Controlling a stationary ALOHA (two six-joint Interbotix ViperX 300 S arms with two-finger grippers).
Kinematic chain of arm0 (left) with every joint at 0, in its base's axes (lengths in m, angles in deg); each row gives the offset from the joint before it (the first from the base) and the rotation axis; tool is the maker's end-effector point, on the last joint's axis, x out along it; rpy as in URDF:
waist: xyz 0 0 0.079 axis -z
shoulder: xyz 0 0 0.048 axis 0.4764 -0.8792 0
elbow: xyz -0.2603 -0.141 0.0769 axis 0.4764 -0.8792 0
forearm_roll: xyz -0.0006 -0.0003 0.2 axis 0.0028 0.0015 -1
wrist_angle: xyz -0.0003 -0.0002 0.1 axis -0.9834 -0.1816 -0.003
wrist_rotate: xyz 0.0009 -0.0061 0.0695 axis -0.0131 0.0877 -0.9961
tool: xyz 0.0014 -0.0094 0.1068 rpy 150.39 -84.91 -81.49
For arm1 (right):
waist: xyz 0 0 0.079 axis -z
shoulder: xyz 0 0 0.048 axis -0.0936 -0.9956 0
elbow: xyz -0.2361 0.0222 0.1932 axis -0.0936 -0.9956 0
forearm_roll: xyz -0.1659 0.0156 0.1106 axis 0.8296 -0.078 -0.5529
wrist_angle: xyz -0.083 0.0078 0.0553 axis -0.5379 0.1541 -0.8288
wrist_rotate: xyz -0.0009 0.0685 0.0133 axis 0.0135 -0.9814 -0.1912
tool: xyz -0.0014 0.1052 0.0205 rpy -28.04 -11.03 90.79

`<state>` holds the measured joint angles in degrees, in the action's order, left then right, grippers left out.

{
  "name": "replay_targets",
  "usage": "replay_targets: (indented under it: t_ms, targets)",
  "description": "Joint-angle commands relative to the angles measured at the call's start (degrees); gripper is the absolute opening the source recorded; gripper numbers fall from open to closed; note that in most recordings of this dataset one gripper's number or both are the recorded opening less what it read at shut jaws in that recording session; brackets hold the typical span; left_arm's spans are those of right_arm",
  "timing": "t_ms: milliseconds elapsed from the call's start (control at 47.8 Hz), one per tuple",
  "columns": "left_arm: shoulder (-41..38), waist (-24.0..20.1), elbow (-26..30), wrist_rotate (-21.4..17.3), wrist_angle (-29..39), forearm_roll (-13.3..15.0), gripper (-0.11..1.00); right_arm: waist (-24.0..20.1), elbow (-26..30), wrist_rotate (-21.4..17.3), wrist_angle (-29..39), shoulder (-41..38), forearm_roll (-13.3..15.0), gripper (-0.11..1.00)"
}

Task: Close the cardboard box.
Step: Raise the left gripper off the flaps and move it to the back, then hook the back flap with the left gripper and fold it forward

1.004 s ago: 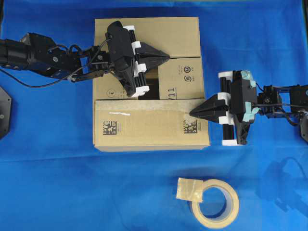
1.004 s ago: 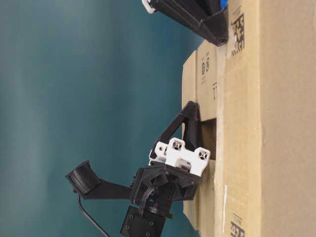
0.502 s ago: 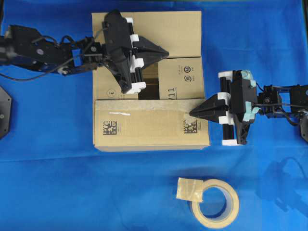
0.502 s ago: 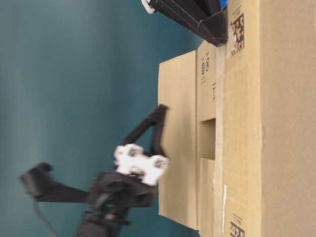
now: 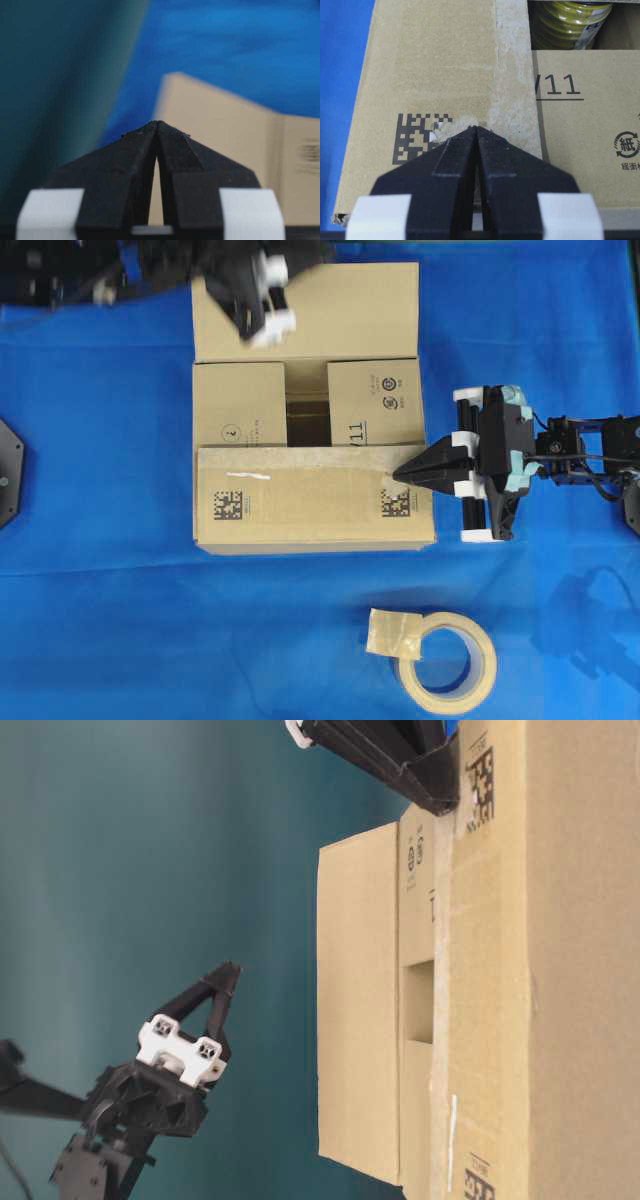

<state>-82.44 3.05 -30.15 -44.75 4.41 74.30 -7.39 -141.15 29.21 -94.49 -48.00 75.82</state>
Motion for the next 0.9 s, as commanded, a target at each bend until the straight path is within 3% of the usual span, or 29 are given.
replay_targets:
  t_ms: [0,167,355,878]
  targets:
    - [-0.62,-3.16,3.69,-0.09,4.66,-0.09,0.0,0.0,0.88,0.09,-0.53,0.35,-0.09,0.0]
    - [-4.13,-6.59,8.0,-0.18,14.33,-0.09,0.0,0.0,0.88,0.18,-0.79,0.35,-0.09,0.0]
    - [-7.91,-6.42,10.11,-0.18,20.65,-0.09,0.0,0.0,0.88,0.35,-1.05,0.35,0.0,0.0]
    - [-7.65,-3.69,10.72,-0.09,24.96,-0.09,0.0,0.0,0.88,0.7,-1.23,0.35,0.09,0.0]
